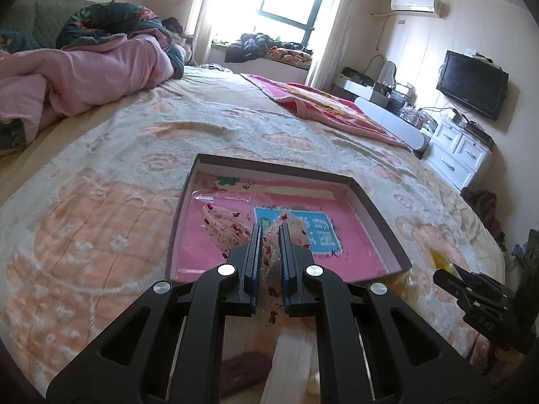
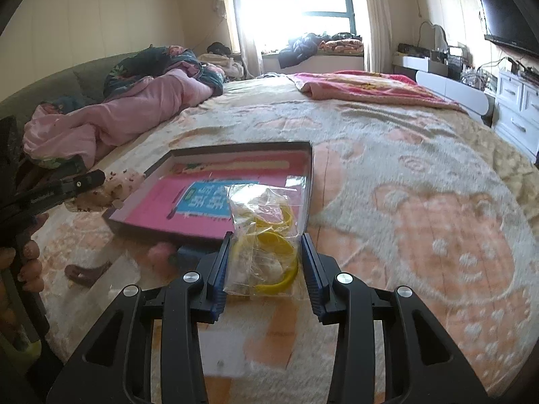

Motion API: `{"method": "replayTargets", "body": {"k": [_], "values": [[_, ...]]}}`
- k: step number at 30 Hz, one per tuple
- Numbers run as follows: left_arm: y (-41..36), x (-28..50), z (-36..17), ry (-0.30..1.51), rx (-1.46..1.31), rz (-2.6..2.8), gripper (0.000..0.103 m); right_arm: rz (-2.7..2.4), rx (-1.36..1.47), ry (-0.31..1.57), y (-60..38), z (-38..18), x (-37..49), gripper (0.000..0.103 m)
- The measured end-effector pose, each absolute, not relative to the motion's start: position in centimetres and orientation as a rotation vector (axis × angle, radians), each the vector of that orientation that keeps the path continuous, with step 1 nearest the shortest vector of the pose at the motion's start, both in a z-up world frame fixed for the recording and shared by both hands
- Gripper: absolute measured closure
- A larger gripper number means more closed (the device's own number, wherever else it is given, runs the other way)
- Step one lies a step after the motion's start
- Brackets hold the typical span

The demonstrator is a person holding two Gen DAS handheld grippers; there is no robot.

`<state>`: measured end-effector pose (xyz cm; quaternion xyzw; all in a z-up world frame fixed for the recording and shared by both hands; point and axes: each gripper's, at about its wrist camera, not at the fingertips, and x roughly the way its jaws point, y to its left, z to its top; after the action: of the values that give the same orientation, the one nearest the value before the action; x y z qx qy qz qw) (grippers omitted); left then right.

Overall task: Organize jewelry
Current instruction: 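Carry both items into the tray and open both tools to release them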

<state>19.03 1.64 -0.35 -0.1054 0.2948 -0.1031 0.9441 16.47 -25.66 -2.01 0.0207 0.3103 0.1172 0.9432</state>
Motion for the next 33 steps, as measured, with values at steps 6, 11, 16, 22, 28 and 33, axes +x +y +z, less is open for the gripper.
{"method": "replayTargets", "body": {"k": [6,11,16,22,28,33], "values": [[0.8,21.4,-1.5,0.627,-0.197,-0.193,0.098,0.228,0.020,0.629,-25.1,-1.7,19.3,0.066],[0.7,23.1,-2.6,0.651,-0.178,-0.173,0.098,0.230,0.014,0.658,-24.4,-2.1,21.9,0.066],[1.1,24.4,-3.7,0.681,-0.173,-0.152,0.098,0.237,0.004,0.704,-23.4,-3.2,24.1,0.066],[1.4,25.0,-4.4,0.698,-0.166,-0.152,0.097,0.236,-0.004,0.739,-22.0,-4.4,26.0,0.066],[1.5,25.3,-4.8,0.712,-0.170,-0.158,0.093,0.210,-0.013,0.776,-21.2,-5.3,27.6,0.066],[1.6,25.0,-4.8,0.719,-0.175,-0.150,0.084,0.194,0.003,0.804,-21.6,-6.2,28.2,0.064]]}}
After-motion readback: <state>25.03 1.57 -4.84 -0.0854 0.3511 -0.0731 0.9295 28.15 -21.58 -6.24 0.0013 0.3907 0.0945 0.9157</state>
